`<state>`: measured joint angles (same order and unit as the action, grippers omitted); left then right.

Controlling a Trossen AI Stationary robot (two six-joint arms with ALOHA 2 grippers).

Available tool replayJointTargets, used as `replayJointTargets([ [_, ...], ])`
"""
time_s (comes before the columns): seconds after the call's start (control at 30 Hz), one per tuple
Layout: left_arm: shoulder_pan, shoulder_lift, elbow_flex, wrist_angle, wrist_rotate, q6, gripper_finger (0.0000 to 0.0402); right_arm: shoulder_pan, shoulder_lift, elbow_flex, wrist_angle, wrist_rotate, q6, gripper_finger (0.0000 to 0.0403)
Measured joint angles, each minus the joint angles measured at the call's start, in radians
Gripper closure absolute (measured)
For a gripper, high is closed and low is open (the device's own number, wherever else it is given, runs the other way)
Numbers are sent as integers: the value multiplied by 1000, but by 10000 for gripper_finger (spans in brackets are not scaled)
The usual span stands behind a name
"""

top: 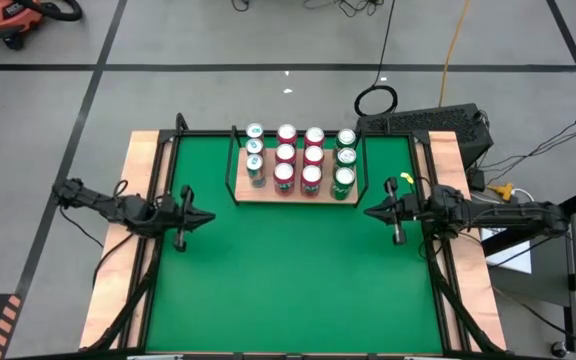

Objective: Place canned beverage on shelf
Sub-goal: Return to Home Position

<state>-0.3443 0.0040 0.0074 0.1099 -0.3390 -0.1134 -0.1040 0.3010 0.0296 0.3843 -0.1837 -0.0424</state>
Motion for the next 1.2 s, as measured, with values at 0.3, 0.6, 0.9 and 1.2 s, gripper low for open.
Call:
replayJointTargets([
  [0.3,128,-3,0,-37,105,68,401,-2,-71,-1,-68,3,-10,403],
  [0.6,284,-3,-1,-48,240,93,401,-69,-164,-2,-178,-2,-22,403],
  [0.9,445,-3,-2,-43,382,96,401,-98,-245,-2,-238,-55,28,403],
  [1.2,494,-3,-2,-45,433,93,401,0,-298,-3,-291,87,36,403],
])
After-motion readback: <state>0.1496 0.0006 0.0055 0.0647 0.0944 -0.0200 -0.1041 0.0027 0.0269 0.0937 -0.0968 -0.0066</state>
